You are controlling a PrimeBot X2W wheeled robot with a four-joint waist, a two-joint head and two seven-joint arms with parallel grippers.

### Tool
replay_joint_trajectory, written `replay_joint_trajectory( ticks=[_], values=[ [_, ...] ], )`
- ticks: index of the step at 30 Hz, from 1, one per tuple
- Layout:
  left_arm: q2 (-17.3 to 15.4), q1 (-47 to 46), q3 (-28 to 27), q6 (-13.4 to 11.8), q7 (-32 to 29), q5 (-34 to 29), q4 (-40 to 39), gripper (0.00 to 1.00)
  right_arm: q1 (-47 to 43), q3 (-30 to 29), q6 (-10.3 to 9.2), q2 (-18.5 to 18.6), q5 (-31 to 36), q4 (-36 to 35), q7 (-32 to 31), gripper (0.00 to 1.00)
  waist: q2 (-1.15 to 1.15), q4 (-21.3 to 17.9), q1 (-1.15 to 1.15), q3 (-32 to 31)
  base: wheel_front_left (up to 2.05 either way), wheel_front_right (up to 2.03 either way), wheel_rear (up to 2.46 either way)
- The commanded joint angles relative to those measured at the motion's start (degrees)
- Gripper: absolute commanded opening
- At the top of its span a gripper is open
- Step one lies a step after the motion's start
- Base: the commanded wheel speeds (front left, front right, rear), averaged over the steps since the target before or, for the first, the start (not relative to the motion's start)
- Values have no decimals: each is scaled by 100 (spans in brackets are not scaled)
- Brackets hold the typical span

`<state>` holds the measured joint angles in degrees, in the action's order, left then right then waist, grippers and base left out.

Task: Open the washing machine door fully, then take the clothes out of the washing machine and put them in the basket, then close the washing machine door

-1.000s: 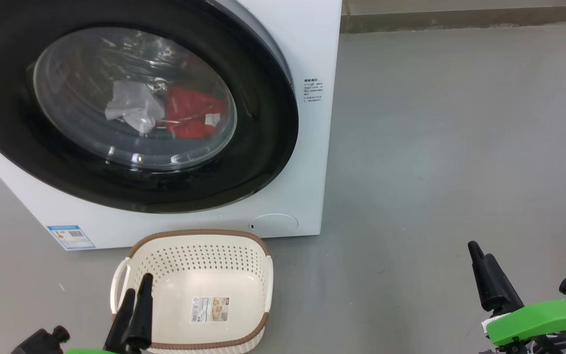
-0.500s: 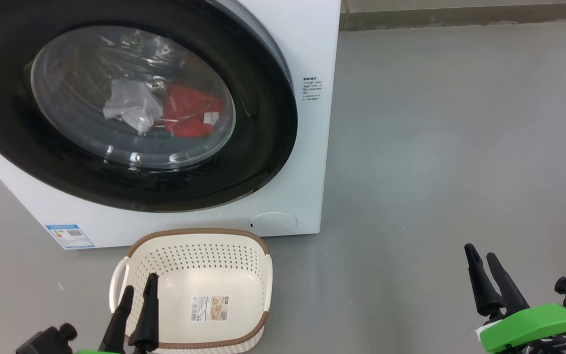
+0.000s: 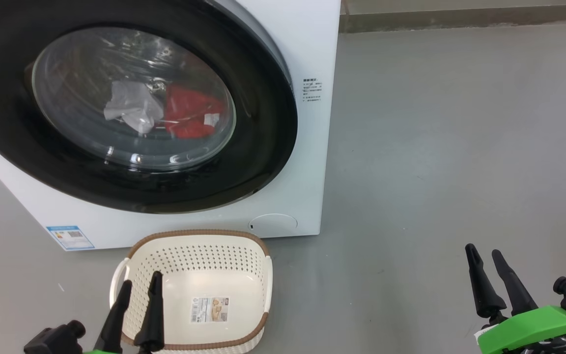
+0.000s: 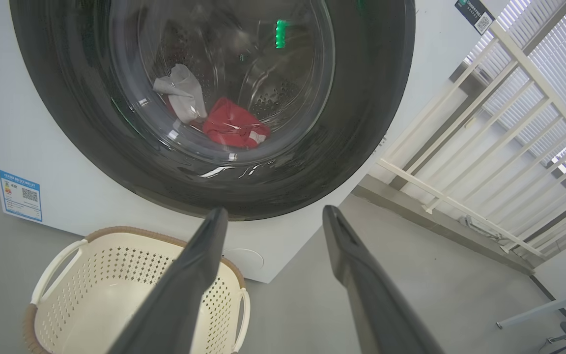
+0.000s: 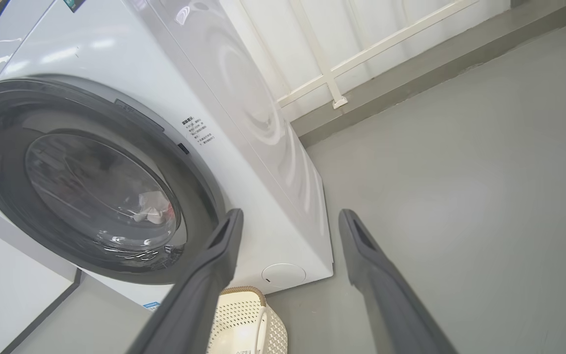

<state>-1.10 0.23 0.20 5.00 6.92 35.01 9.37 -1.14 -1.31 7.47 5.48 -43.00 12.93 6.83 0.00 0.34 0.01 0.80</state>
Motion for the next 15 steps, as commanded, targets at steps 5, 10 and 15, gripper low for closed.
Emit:
replay_joint_trajectory(
  ticks=[5, 10, 15],
  values=[
    [-111, -5, -83, -71, 150, -456, -233, 100, -32, 75, 2, 157, 310, -164, 156, 100, 0, -9, 0, -15, 0, 0, 0],
    [-120, 8, -63, -97, 234, -814, -251, 100, -49, 111, 2, 200, 578, -171, 240, 100, 0, -22, 0, -21, 0, 0, 0],
    [-128, 24, -57, -127, 318, -1167, -280, 100, -70, 141, 2, 220, 822, -163, 325, 100, 0, -38, 0, -26, 0, 0, 0]
  ],
)
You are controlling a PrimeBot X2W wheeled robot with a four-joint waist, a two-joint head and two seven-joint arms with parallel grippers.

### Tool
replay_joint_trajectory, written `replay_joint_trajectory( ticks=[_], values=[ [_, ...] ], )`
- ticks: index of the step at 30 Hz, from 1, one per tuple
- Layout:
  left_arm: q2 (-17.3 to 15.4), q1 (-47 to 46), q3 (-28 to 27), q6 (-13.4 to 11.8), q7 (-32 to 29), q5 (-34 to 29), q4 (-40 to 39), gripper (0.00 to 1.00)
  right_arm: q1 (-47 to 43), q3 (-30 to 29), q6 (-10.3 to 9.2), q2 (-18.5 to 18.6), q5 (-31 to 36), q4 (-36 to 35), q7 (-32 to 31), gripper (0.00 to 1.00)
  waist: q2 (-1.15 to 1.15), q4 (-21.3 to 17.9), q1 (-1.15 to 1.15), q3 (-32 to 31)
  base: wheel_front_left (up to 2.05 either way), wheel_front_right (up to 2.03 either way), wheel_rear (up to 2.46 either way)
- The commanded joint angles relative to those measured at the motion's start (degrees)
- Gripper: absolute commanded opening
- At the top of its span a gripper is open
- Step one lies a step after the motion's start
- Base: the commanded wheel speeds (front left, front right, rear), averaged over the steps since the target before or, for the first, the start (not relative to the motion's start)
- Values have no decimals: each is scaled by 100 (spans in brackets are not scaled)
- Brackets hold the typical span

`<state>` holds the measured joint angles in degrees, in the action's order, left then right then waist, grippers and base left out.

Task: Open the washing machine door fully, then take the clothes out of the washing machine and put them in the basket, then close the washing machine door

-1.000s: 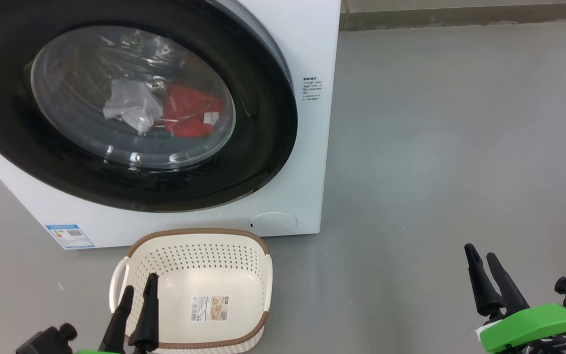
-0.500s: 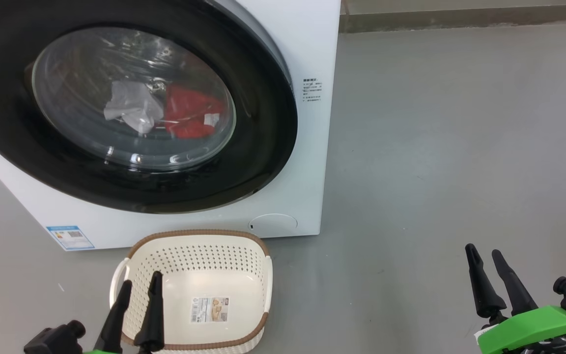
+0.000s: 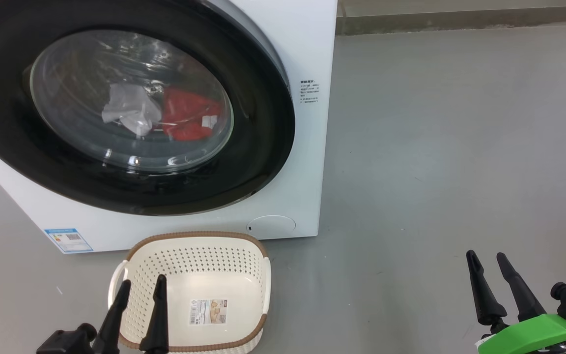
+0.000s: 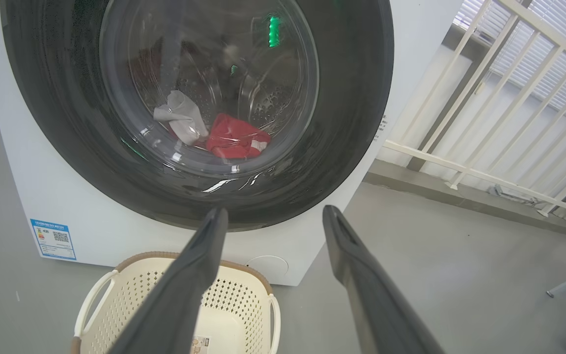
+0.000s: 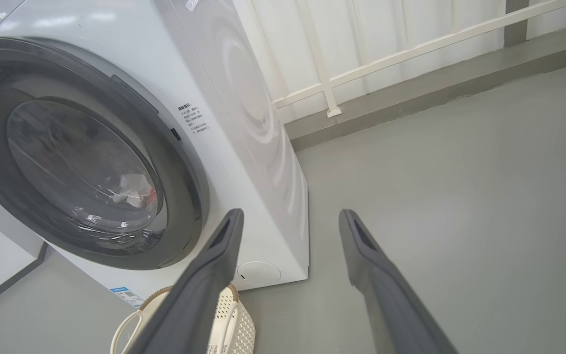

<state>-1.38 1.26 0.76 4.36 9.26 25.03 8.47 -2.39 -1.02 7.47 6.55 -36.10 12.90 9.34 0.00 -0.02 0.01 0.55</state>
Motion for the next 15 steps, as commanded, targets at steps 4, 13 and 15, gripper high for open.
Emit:
replay_joint_trajectory(
  ticks=[4, 13, 15],
  values=[
    [-109, -46, -111, -85, 168, -518, -216, 100, 28, 143, 2, 135, 384, -181, 157, 100, 0, -13, 0, -8, 0, 0, 0],
    [-124, -27, -100, -157, 319, -1141, -172, 100, -38, 161, 2, 158, 874, -224, 309, 100, 0, -2, 0, 13, 0, 0, 0],
    [-128, -21, -94, -163, 352, -1276, -171, 100, -40, 162, 2, 159, 993, -236, 343, 100, 0, 0, 0, 22, 0, 0, 0]
  ],
)
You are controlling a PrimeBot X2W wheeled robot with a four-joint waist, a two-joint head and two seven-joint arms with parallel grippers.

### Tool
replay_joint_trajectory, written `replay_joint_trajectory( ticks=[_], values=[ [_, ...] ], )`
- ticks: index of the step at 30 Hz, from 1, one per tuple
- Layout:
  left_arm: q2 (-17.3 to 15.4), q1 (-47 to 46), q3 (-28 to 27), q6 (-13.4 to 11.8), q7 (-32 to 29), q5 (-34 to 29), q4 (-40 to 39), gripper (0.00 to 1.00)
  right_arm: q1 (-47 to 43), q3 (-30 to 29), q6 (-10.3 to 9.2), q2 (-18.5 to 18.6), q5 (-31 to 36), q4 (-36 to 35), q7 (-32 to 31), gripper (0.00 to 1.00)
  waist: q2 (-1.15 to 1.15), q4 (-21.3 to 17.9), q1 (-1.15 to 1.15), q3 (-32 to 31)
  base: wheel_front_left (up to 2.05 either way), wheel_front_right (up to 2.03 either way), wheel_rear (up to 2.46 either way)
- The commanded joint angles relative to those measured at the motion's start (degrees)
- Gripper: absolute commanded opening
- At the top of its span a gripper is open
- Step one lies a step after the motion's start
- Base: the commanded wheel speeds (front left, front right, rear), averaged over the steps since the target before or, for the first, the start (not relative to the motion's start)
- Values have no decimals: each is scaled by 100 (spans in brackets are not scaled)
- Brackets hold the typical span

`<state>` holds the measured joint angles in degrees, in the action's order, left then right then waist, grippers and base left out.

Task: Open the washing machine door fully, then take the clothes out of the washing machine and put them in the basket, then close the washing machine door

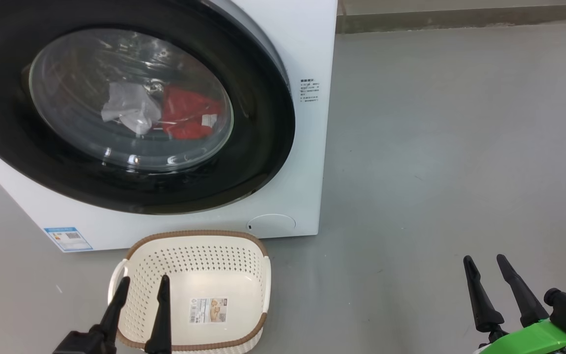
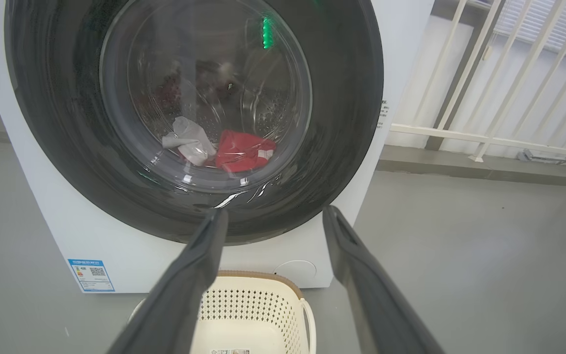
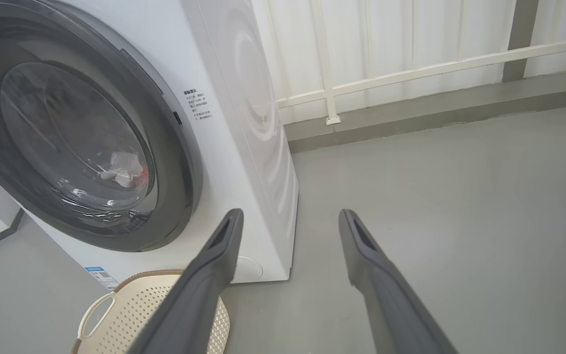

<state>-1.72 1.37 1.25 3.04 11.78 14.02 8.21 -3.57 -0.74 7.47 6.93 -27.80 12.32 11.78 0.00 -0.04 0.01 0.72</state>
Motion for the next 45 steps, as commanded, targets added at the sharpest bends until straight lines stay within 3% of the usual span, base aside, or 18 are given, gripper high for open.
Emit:
replay_joint_trajectory(
  ticks=[1, 13, 38, 39, 40, 41, 45],
  values=[
    [-95, -30, -142, -34, 116, -230, -142, 100, 76, 129, 2, 119, 221, -185, 116, 100, 0, 3, 0, 11, 0, 0, 0],
    [-116, -49, -159, -17, 318, -900, 39, 100, 26, -76, 2, 43, 833, -219, 318, 100, 0, 7, 0, 45, 0, 0, 0],
    [-116, -152, -273, 70, 322, -523, 203, 100, 7, -275, 2, -70, 761, -267, 322, 100, 0, -2, 0, 100, 0, 0, 0],
    [-116, -153, -270, 73, 322, -524, 203, 100, 11, -265, 2, -73, 731, -273, 322, 91, 0, 2, 0, 99, 0, 0, 0],
    [-116, -155, -265, 77, 322, -525, 204, 100, 17, -240, 2, -71, 687, -276, 322, 25, 0, 8, 0, 99, 0, 0, 0],
    [-116, -158, -260, 81, 322, -526, 206, 100, 32, -221, 2, -69, 640, -298, 322, 0, 0, 13, 0, 99, 0, 0, 0],
    [-116, -181, -229, 90, 322, -527, 212, 100, 126, -52, 2, -51, 325, -335, 322, 0, 0, 46, 0, 116, 0, 0, 0]
  ],
)
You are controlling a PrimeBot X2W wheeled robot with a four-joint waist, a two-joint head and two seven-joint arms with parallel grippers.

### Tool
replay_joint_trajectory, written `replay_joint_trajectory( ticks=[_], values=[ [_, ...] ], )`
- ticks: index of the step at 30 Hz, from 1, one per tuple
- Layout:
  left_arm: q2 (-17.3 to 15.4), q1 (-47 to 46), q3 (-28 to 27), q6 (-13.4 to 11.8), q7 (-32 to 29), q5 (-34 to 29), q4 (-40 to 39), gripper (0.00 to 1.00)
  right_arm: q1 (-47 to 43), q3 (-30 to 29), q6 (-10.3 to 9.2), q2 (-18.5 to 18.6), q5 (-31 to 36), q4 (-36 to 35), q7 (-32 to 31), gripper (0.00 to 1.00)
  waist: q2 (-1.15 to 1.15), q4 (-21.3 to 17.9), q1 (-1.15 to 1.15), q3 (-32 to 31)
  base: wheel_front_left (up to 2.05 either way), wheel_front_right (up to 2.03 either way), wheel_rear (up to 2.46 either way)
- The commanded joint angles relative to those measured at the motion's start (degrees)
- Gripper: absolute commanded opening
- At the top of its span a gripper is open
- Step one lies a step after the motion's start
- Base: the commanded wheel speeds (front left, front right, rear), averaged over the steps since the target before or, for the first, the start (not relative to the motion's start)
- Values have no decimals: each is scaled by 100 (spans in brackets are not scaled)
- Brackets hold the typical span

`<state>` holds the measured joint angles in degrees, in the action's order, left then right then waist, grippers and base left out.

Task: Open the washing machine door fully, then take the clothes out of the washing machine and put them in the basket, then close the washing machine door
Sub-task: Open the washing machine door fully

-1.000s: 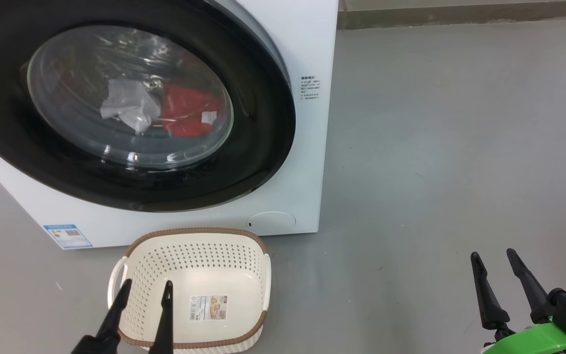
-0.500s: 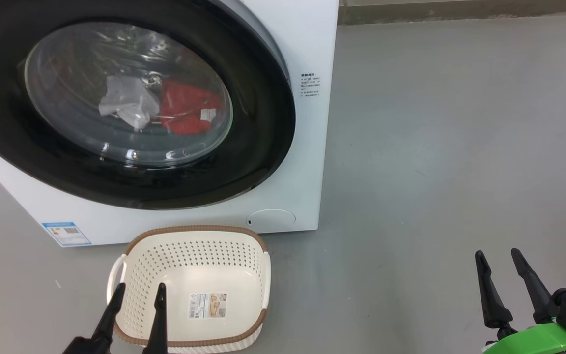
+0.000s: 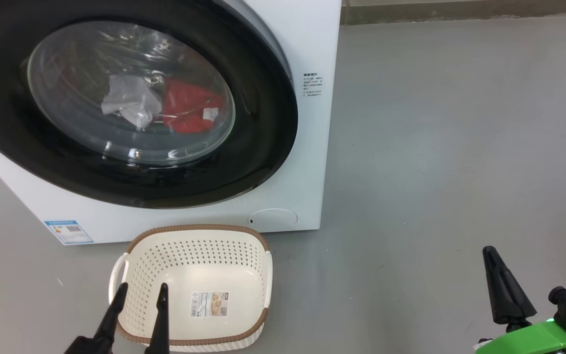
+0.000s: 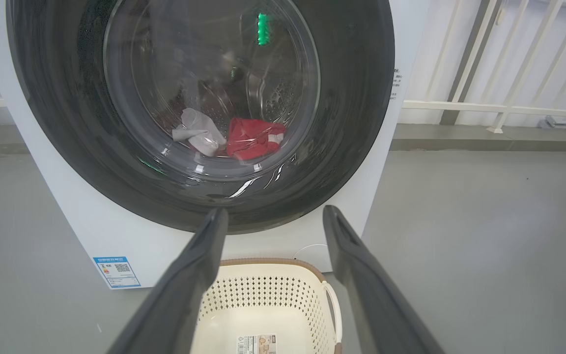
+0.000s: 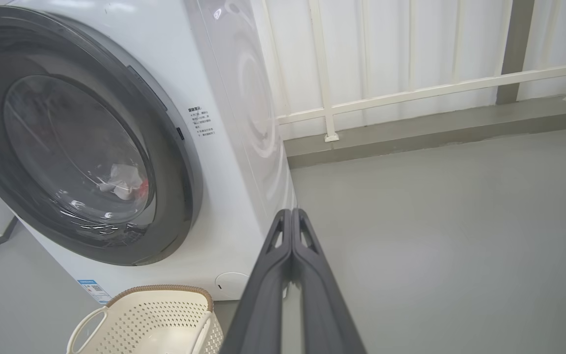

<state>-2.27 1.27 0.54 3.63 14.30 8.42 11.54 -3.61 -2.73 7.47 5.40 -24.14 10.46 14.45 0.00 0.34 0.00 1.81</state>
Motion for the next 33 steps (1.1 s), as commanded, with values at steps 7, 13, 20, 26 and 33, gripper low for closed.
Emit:
replay_joint_trajectory(
  ticks=[7, 13, 20, 26, 33],
  values=[
    [-61, -285, 76, -22, 70, 103, -145, 100, 722, 455, 2, 126, -878, -244, 55, 0, 0, 133, 0, 149, 0, 0, 0],
    [-61, -474, 250, -50, 70, 166, -198, 100, 1728, 689, 2, 212, -1381, -180, 55, 0, 0, 256, 0, 429, 0, 0, 0],
    [-61, -747, 354, -19, 70, 143, -240, 100, 2902, 1026, 2, 365, -1576, 12, 55, 0, 0, 416, 0, 801, 0, 0, 0],
    [-61, -1005, 432, -9, 70, 131, -287, 100, 3933, 1163, 2, 518, -1835, 276, 55, 0, 0, 599, 0, 1136, 0, 0, 0],
    [-61, -1244, 540, -28, 70, 193, -280, 100, 4943, 1289, 2, 590, -2227, 666, 55, 0, 0, 774, 0, 1435, 0, 0, 0]
  ],
)
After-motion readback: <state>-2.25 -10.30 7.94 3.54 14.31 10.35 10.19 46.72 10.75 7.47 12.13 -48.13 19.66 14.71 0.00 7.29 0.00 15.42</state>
